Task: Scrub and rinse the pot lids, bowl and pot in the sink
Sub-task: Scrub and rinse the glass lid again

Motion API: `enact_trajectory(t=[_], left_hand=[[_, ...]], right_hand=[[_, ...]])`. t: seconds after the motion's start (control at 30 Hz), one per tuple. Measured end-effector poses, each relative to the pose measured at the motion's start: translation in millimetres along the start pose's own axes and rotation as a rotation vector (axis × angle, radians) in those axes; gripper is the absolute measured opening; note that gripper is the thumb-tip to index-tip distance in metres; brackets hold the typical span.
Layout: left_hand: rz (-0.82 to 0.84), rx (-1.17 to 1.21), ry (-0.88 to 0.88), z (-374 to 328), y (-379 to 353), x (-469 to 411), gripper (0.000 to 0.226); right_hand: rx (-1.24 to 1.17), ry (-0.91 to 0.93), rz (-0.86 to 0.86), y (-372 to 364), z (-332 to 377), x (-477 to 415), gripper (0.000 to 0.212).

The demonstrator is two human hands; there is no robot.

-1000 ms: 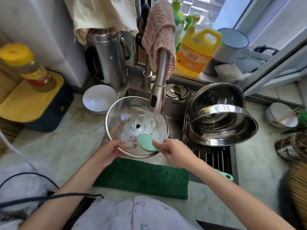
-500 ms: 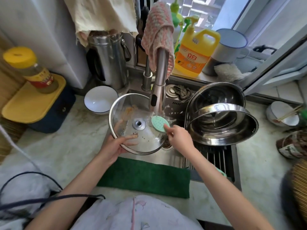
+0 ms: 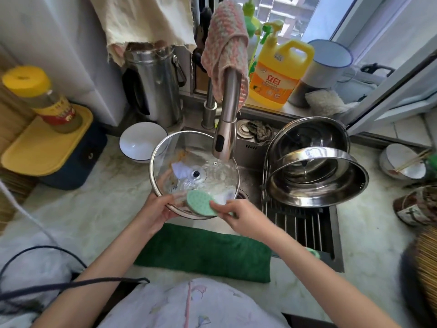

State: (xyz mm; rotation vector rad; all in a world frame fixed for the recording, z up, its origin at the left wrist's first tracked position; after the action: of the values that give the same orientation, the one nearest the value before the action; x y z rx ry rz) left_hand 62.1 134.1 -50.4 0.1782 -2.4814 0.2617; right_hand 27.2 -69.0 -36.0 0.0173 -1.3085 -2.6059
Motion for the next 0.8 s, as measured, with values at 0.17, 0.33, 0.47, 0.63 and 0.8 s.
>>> enact_trajectory(t=[0.17, 0.33, 0.47, 0.63, 0.8], left_hand=[[0.026, -0.041, 0.018, 4, 1, 0, 0.074], [0.005, 0.004, 0.063, 6, -4, -3, 0.068], [0.021, 0.011, 0.083, 9, 2, 0, 0.072], [0.031, -0.008, 0.089, 10, -1, -1, 0.075], [0.083, 0.003, 0.071, 6, 1, 10, 0.083]], right_hand=[[0.249, -0.219, -0.215, 22, -40, -30, 0.034], [0.027, -0.029, -0.026, -6, -2, -18, 0.036], [0.314, -0.161, -0.152, 18, -41, -24, 0.037], [-0.014, 0.008, -0.026, -7, 11, -23, 0.036], [0.188, -0.002, -0.088, 16, -26, -12, 0.037]])
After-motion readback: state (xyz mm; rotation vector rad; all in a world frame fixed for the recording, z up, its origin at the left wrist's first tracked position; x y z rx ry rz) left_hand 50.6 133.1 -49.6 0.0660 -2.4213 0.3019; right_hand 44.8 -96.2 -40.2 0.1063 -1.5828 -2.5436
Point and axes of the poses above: each hand's wrist, its own x-axis away from the middle knuckle, its own y-axis out of the back of the hand, z = x × y, the point moved 4 cm from there along -x, towards the middle knuckle, and after that the axes turned 15 degrees about -z, right-handed, at the moved point
